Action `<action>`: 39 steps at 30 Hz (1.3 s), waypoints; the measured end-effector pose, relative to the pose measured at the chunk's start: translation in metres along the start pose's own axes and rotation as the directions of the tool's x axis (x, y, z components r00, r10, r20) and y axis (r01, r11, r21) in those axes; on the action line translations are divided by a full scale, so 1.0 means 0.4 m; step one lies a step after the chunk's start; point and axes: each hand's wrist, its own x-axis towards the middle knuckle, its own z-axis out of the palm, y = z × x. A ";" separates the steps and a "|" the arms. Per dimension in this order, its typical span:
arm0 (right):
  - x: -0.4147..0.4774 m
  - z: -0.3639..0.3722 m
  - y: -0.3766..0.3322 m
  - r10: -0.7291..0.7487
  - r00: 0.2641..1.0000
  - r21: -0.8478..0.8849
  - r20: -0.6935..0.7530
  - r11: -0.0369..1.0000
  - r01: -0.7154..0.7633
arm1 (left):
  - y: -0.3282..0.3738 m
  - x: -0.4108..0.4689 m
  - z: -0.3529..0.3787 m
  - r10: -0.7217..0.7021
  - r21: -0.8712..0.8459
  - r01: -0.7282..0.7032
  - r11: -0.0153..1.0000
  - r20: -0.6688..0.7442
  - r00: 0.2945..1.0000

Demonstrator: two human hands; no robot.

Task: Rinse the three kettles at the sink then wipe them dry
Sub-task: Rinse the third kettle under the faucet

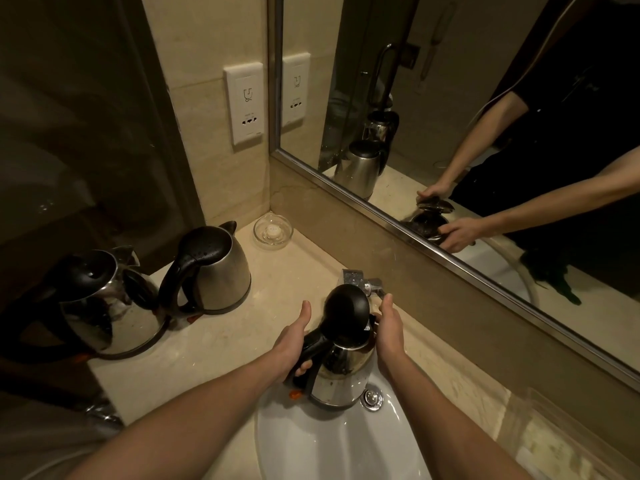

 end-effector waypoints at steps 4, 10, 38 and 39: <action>0.000 0.000 -0.001 0.015 1.000 -0.003 -0.006 1.000 -0.015 | 0.004 -0.004 0.003 0.005 0.005 -0.005 1.000 -0.005 1.000; -0.006 -0.001 -0.006 0.024 1.000 0.003 -0.005 1.000 -0.024 | -0.001 -0.002 0.002 0.002 0.007 -0.002 1.000 0.002 1.000; 0.000 0.005 0.007 0.033 0.999 0.070 -0.021 0.997 -0.032 | -0.007 -0.003 0.000 0.021 0.005 -0.021 1.000 0.022 1.000; -0.002 0.005 0.005 0.029 0.999 0.074 -0.019 0.997 -0.027 | -0.005 -0.004 0.000 0.022 0.005 -0.022 1.000 0.020 1.000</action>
